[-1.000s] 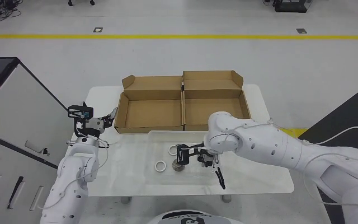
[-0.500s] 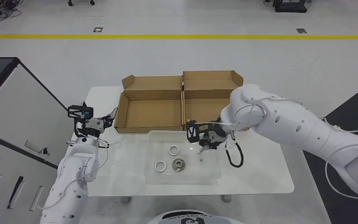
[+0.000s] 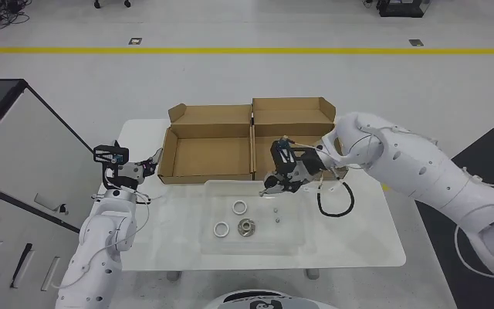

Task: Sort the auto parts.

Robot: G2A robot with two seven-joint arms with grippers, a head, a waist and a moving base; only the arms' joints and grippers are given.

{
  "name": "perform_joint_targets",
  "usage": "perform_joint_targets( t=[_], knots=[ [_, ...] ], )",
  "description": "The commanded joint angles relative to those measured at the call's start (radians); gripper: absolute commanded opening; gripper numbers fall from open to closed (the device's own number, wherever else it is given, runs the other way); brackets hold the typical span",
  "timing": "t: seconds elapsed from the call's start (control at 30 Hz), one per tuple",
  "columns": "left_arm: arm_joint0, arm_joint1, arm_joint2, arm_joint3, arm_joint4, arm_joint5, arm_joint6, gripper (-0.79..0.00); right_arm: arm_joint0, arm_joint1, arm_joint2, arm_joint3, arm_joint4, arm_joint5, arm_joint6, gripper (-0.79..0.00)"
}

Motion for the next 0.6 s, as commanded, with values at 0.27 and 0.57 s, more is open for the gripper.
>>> perform_joint_targets(
  t=[0.27, 0.57],
  knots=[
    [0.000, 0.000, 0.000, 0.000, 0.000, 0.000, 0.000, 0.000, 0.027, -0.034, 0.022, 0.008, -0.098, 0.000, -0.287, -0.785],
    [0.000, 0.000, 0.000, 0.000, 0.000, 0.000, 0.000, 0.000, 0.077, -0.034, 0.003, -0.010, -0.315, 0.000, -0.693, -0.785]
  ],
)
